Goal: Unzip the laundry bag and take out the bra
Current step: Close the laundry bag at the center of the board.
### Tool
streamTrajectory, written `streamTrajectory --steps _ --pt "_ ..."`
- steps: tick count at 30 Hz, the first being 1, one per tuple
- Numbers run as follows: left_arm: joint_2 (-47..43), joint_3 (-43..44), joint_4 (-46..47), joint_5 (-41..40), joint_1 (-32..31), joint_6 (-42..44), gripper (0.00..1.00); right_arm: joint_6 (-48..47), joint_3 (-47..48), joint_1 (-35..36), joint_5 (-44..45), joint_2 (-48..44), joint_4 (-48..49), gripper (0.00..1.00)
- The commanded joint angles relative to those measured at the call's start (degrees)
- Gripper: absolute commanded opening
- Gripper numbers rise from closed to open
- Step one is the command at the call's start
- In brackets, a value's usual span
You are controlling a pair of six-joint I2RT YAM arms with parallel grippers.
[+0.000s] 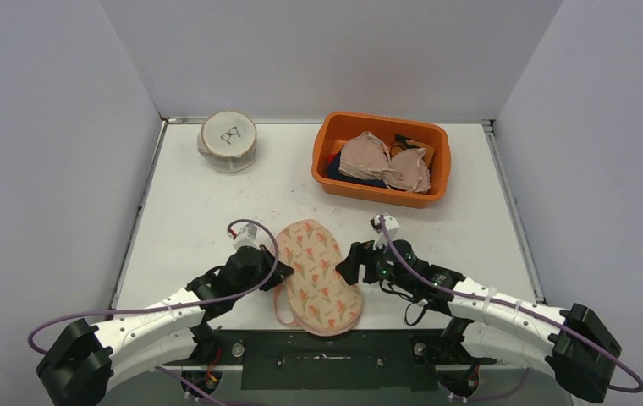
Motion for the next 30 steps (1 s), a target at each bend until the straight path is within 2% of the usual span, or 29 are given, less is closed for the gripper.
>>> streamTrajectory --steps 1,8,16,19,22,25,30 --pt "-0.1 -1.7 1.0 -1.7 0.1 -0.2 0.0 1.1 -0.3 -0.6 -3.2 3.6 7.7 0.78" --pt "-2.1 -3.8 -2.7 -4.9 0.1 -0.1 0.0 1.4 -1.3 -1.0 -4.8 11.4 13.1 0.72" --pt "0.7 -4.7 -2.5 -4.7 0.1 0.4 0.01 1.1 -2.6 -0.9 -5.3 17.9 15.7 0.63" --pt "-0.2 -3.9 -4.8 -4.5 0.0 0.8 0.1 1.4 -3.1 -0.9 -5.5 18.7 16.1 0.62" --pt "-3.5 -2.3 -8.6 -4.4 0.0 1.7 0.29 1.6 -3.5 -0.9 -5.6 17.7 15.6 0.62" --pt "-8.2 0.0 -13.6 -4.3 0.0 2.6 0.44 1.6 -3.3 -1.0 -5.2 15.5 14.0 0.64" --pt "-14.8 3.6 -22.8 -5.1 0.0 3.9 0.56 0.7 -2.0 -1.2 -4.9 12.2 11.0 0.7"
